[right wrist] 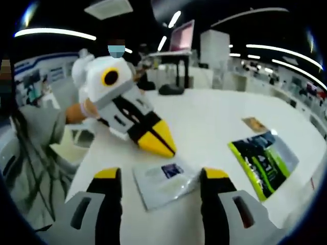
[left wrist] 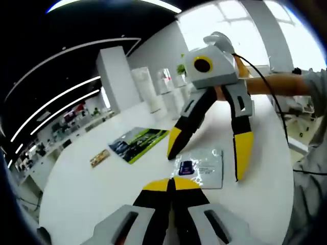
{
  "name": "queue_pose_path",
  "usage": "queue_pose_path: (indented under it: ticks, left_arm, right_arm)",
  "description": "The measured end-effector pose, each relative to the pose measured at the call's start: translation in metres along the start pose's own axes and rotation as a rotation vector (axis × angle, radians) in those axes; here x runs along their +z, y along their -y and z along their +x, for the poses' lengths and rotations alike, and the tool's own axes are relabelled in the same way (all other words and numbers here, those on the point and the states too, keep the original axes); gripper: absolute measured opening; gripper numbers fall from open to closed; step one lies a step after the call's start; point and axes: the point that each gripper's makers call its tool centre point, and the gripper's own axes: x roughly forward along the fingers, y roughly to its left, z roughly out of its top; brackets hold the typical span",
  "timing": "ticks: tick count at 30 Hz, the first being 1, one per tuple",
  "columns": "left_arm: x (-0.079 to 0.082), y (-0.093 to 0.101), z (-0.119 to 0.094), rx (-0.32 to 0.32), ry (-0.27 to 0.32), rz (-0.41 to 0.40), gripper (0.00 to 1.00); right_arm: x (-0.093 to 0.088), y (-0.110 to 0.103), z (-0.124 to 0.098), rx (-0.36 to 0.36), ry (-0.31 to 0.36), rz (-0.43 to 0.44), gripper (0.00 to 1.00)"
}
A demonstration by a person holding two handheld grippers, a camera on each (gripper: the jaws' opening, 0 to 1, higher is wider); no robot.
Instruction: Arrange the skincare products in the storage area until every visible bottle or jar stands upright without overlapping.
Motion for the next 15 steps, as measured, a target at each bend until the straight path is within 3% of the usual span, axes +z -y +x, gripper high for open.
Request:
queue_pose_path:
  ticks: [6,12,15]
  left_arm:
    - [-0.0032,-0.0046,-0.0010,0.001,0.007,-0.048,0.00]
    - [-0.0037,-0.0077,-0.0024,0.026,0.003,-0.011,0.00]
    - [-0.0038,-0.0086,-0.0015,0.029,-0.002,-0.002,0.00]
  right_arm:
    - [-0.0021,0.0071,-0.0037,-0.031,-0.080,-0.008,0.48]
    - [0.0014,0.0083,-0.0054,0.007,-0.113,0.082,0.47]
    - [0.0005,0.0064,-0.0050,0.009,-0.139,0.065,0.46]
